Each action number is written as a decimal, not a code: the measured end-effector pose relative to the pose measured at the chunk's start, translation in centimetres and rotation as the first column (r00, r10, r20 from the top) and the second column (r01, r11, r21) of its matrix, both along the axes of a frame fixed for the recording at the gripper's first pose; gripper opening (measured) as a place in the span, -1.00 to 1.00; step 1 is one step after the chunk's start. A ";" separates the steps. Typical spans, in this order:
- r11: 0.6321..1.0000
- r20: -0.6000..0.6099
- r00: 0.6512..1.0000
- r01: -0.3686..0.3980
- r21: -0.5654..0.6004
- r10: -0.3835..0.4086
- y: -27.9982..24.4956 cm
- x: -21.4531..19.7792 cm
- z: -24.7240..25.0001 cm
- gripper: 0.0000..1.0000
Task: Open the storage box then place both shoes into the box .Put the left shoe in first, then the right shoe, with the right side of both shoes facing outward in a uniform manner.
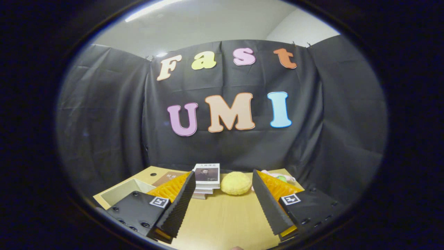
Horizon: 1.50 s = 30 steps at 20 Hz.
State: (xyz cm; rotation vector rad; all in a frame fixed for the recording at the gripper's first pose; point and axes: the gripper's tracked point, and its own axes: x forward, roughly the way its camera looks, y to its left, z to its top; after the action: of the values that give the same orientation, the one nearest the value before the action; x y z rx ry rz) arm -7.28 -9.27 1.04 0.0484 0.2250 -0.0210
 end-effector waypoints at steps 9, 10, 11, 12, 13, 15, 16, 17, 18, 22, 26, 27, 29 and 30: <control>0.999 0.051 0.998 0.047 0.012 -0.048 -0.4 -0.2 1.5 1.00; 0.999 0.054 0.997 0.046 0.010 -0.047 -0.3 -0.3 1.7 1.00; 0.999 0.057 0.997 0.048 0.007 -0.048 -0.2 -0.2 1.8 1.00; 0.999 0.061 0.997 0.049 0.005 -0.049 -0.2 -0.2 2.0 1.00; 0.999 0.062 0.997 0.050 0.002 -0.050 0.0 0.0 2.0 1.00; 0.999 0.073 0.996 0.050 -0.003 -0.049 0.1 0.0 2.4 1.00; 0.999 0.077 0.996 0.052 -0.010 -0.051 -0.1 0.1 2.6 1.00; 0.999 0.082 0.995 0.052 -0.013 -0.051 0.0 0.1 2.7 1.00; 0.999 0.085 0.995 0.052 -0.015 -0.051 0.0 0.2 2.9 1.00; 0.999 0.096 0.994 0.047 -0.019 -0.045 0.3 0.9 3.2 1.00; 0.999 0.099 0.994 0.038 -0.030 -0.035 0.5 1.4 3.1 1.00; 0.999 0.100 0.994 0.035 -0.035 -0.032 0.7 1.6 3.0 1.00; 0.999 0.103 0.994 0.033 -0.042 -0.029 0.8 1.7 3.1 1.00; 0.998 0.107 0.994 0.033 -0.044 -0.028 0.9 1.8 3.3 1.00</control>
State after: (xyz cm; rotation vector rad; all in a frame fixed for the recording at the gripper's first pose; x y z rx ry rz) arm -5.51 -8.40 4.30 0.0073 0.1171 -0.0540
